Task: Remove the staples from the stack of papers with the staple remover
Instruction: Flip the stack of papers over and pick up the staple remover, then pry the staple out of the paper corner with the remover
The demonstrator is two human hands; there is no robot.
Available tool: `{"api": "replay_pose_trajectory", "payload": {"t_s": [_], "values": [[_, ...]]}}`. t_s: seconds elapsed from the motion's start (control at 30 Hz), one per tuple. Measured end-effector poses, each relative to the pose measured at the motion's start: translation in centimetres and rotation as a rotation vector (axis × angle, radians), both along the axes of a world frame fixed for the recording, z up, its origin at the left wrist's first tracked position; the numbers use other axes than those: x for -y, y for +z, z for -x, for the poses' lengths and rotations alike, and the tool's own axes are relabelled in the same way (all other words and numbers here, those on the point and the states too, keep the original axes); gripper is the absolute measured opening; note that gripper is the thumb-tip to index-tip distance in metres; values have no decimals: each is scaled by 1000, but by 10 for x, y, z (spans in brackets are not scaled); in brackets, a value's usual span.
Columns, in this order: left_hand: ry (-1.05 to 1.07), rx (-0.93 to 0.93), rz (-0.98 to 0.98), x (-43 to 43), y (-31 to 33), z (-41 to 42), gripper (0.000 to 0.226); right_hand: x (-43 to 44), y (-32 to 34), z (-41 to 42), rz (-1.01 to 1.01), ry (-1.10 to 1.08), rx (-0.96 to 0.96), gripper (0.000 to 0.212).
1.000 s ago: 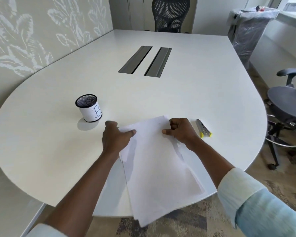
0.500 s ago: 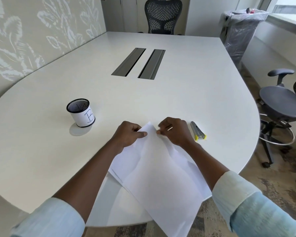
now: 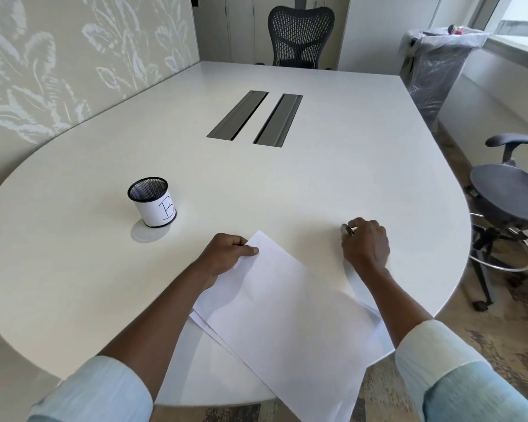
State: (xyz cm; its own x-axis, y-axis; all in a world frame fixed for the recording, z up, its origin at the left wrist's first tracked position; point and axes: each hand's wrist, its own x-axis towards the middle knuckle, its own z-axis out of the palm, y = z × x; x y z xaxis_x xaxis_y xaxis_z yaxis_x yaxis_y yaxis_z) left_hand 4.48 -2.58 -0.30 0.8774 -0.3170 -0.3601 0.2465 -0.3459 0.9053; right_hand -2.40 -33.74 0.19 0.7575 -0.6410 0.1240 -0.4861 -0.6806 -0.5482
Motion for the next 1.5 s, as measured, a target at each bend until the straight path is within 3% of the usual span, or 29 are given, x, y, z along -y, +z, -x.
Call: {"api": "replay_pose_trajectory", "payload": {"t_s": [0.17,0.23,0.3,0.5,0.77,0.9,1.03,1.2,1.5], "values": [[-9,-5,46,-3,-6,-1,18,-24,21,3,-913,173,312,12],[-16,-5,64,-3,-7,-1,22,-43,29,9,-1125,322,352,20],[-18,2,66,-2,-7,-1,17,-60,34,13,-1195,434,334,30],[-2,-25,102,-4,-8,-1,15,-95,24,17,-1140,546,266,21],[14,-13,117,-2,-4,2,12,-119,-9,14,-842,421,313,11],[-10,-2,103,-4,-2,3,23,-126,-24,16,-693,429,302,11],[-6,0,80,-5,-2,2,9,-131,-29,14,-567,485,333,20],[3,25,48,-4,-7,0,29,-129,-31,14,-528,515,338,27],[-16,63,48,-5,-9,-1,25,-131,-31,14,-491,544,345,30]]}}
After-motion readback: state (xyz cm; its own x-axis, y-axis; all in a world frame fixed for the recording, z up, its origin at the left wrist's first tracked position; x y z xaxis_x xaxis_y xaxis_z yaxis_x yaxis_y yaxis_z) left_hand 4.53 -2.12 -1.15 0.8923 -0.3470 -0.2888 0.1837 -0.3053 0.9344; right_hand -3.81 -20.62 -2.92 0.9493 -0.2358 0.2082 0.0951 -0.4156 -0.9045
